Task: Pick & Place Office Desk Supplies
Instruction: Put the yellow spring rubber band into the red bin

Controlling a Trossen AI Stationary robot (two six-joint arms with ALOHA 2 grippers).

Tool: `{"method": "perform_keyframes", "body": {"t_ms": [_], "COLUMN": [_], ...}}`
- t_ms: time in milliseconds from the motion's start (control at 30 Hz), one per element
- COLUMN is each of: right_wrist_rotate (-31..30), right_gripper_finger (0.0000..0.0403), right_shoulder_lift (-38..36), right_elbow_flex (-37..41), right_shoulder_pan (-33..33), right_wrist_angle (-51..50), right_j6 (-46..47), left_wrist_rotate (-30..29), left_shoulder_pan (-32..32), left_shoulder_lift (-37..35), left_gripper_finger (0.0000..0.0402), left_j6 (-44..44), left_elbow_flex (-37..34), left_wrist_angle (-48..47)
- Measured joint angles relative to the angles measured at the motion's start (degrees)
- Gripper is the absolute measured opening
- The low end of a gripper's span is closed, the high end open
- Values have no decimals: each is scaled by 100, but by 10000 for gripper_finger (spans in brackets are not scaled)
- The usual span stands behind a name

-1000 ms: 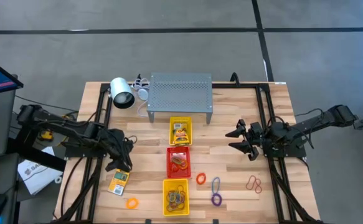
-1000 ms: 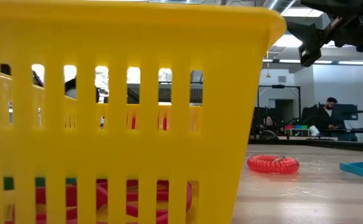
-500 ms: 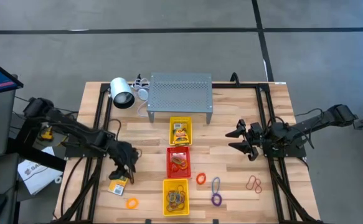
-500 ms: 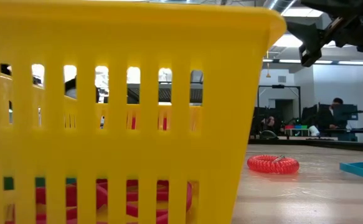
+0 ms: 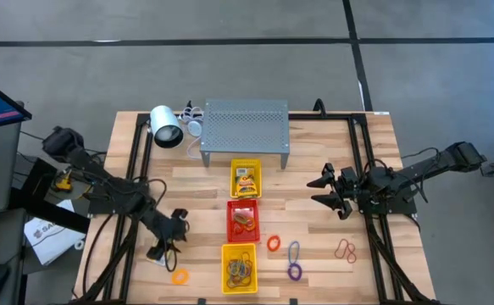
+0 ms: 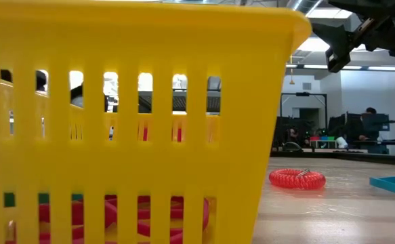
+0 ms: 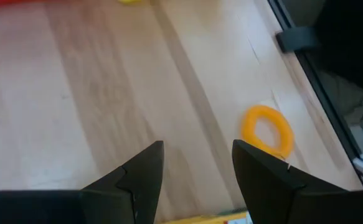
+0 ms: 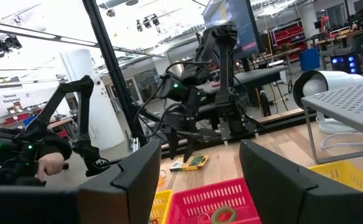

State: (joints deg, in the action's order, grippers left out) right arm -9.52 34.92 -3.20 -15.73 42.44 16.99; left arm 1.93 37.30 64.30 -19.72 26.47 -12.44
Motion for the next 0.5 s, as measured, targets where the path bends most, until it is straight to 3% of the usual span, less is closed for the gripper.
{"method": "perform_keyframes", "body": {"t_ms": [500], "right_wrist_rotate": [0], "right_gripper_finger": [214], "right_shoulder_lift": [0], "right_elbow_flex": [0], "right_shoulder_pan": [0], "right_wrist_angle": [-3], "right_j6": [301], "left_wrist_rotate": [-26], "left_shoulder_pan": [277], "left_shoulder_lift": [1568], "left_gripper_finger": [186], "left_j6": [39], "left_elbow_flex": [1001], "left_wrist_angle": [-315]}}
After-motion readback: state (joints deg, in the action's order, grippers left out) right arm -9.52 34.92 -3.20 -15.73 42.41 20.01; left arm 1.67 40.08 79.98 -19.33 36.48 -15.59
